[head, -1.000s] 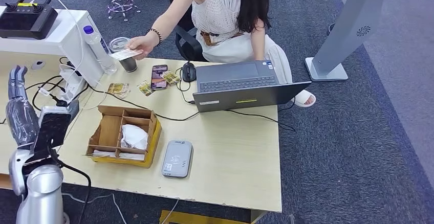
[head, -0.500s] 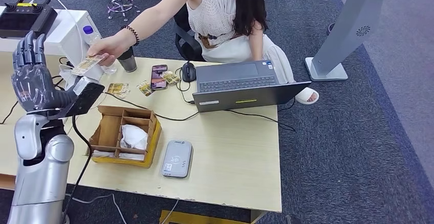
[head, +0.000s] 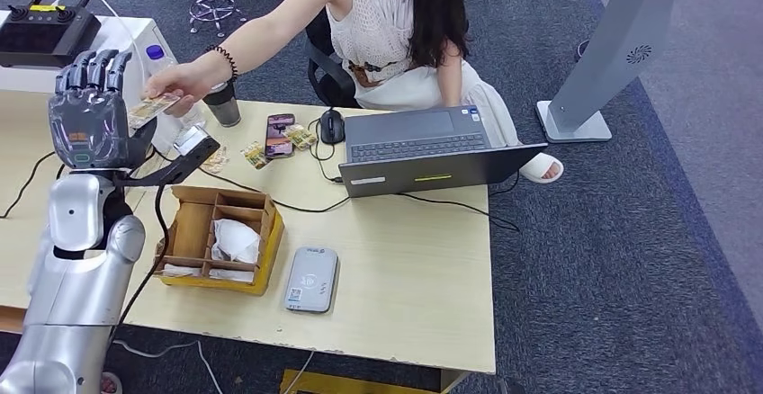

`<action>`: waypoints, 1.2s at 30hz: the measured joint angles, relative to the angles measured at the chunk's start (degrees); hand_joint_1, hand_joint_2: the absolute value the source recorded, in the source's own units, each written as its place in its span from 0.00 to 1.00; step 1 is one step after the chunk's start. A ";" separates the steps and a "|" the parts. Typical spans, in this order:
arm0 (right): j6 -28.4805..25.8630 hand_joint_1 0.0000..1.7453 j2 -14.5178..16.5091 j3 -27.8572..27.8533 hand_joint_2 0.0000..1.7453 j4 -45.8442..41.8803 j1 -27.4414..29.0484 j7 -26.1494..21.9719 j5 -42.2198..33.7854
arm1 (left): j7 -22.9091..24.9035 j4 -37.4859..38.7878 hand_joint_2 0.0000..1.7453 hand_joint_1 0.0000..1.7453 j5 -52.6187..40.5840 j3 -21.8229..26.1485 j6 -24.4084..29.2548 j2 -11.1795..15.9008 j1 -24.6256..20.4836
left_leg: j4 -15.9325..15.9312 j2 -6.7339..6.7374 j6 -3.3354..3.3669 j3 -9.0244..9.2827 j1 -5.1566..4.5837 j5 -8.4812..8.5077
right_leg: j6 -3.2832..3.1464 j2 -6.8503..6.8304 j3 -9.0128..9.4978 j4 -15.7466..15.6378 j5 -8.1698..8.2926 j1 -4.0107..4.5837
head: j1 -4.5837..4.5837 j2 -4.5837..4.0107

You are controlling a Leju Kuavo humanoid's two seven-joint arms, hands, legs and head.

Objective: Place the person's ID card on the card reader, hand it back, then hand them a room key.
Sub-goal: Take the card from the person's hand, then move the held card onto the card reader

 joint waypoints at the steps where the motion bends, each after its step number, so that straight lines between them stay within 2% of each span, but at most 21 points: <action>1: 0.02 0.00 0.00 0.00 0.00 0.02 0.01 -0.08 0.04 | -0.05 0.24 1.00 1.00 0.06 -0.15 -0.05 0.03 -0.13 | 0.00 0.00 0.00 0.00 0.00 0.00 | 0.00 0.00 0.00 0.00 0.00 0.00 | -0.01 0.00; 22: 0.38 0.00 -0.04 0.00 0.00 0.27 0.04 -0.40 0.42 | -0.61 2.58 1.00 1.00 0.89 -1.27 -0.17 0.05 -1.20 | 0.00 0.01 0.00 0.00 0.00 0.00 | 0.00 0.01 -0.01 0.00 0.00 0.00 | 0.01 0.00; 28: 0.33 0.00 -0.04 0.00 0.00 0.32 0.03 -0.45 0.49 | -1.88 2.48 1.00 1.00 2.50 -1.55 1.22 -0.29 -1.03 | 0.00 0.01 0.00 0.00 0.00 0.00 | 0.00 0.01 -0.01 0.00 0.00 0.00 | 0.01 0.00; 31: 0.10 0.00 -0.04 -0.07 0.00 0.36 0.14 -0.45 0.50 | -3.27 -0.52 1.00 1.00 3.59 -2.48 1.66 -1.78 1.46 | 0.01 0.00 0.01 0.00 -0.03 -0.01 | 0.01 0.02 0.00 -0.01 0.00 -0.03 | -0.04 0.00; 36: 0.03 0.00 -0.04 -0.25 0.00 0.42 0.28 -0.49 0.49 | -2.70 -7.03 1.00 1.00 3.25 -5.09 0.86 -4.10 6.24 | 0.02 0.01 0.03 -0.06 -0.04 -0.03 | 0.02 0.05 -0.03 -0.02 -0.01 -0.04 | 0.05 0.00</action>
